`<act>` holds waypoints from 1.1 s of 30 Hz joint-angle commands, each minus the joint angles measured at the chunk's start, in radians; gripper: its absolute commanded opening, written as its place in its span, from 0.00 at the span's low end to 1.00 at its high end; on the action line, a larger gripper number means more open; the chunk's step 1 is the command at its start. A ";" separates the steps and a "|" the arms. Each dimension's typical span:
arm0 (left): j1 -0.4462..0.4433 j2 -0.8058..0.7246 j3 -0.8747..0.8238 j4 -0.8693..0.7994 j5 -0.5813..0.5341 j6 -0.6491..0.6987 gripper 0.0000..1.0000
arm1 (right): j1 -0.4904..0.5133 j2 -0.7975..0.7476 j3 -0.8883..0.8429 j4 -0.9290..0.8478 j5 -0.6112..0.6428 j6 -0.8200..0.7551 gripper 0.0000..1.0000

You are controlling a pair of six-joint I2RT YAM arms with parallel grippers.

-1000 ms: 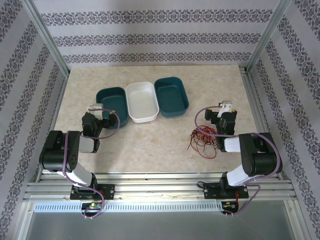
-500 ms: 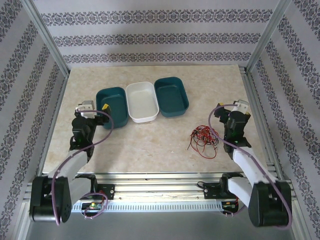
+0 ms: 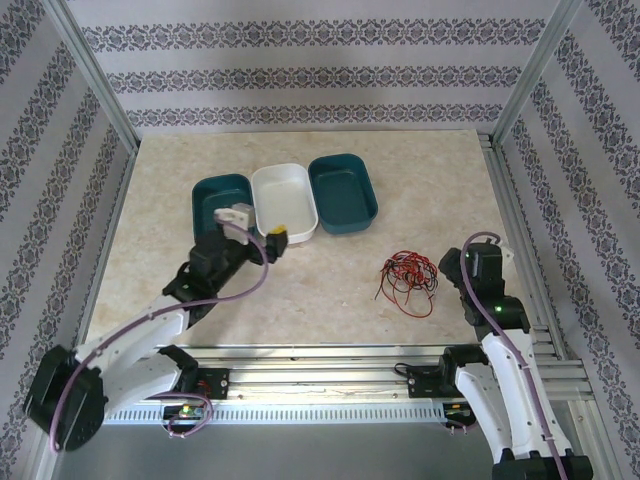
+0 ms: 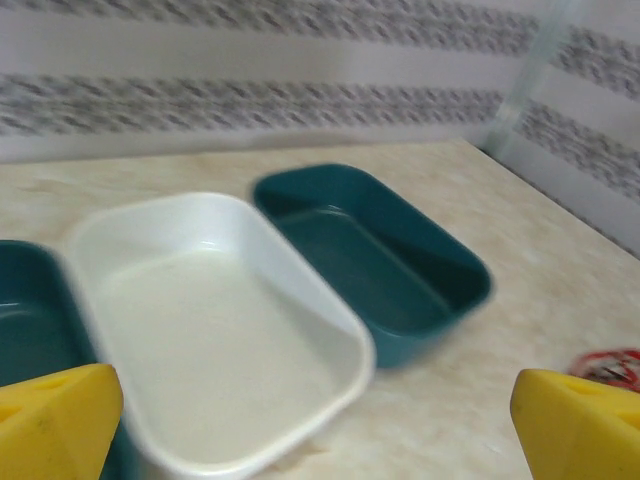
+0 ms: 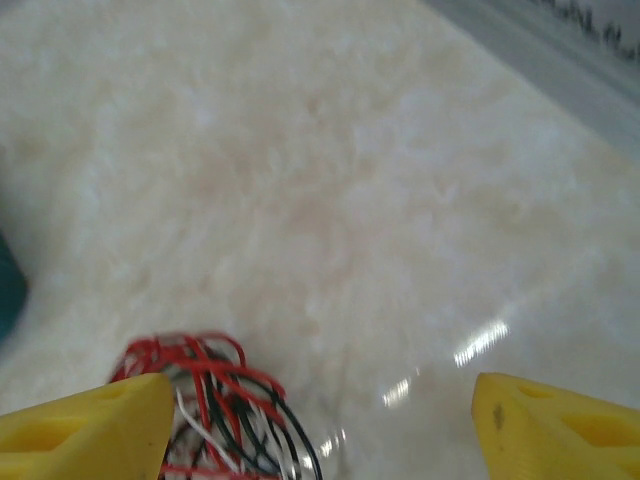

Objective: Untangle the cables

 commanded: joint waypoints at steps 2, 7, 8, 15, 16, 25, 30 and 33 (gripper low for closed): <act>-0.166 0.153 0.130 0.027 0.004 0.043 0.99 | 0.012 0.037 0.055 -0.184 -0.076 0.053 0.77; -0.272 0.376 0.299 0.024 0.118 0.081 1.00 | 0.011 0.053 0.040 -0.164 -0.131 0.061 0.75; -0.287 0.419 0.342 0.003 0.145 0.087 1.00 | 0.010 0.059 0.036 -0.154 -0.142 0.062 0.75; -0.377 0.669 0.614 -0.204 0.229 0.180 0.80 | 0.011 0.093 0.033 -0.130 -0.166 0.054 0.75; -0.383 0.698 0.651 -0.228 0.244 0.194 0.79 | 0.012 0.096 0.032 -0.129 -0.166 0.056 0.75; -0.413 0.944 0.978 -0.538 0.331 0.286 0.59 | 0.011 0.090 0.018 -0.116 -0.163 0.063 0.82; -0.416 1.026 1.104 -0.671 0.376 0.332 0.51 | 0.009 0.110 0.025 -0.121 -0.163 0.048 0.88; -0.416 1.061 1.147 -0.709 0.406 0.355 0.50 | 0.009 0.117 0.021 -0.119 -0.163 0.046 0.88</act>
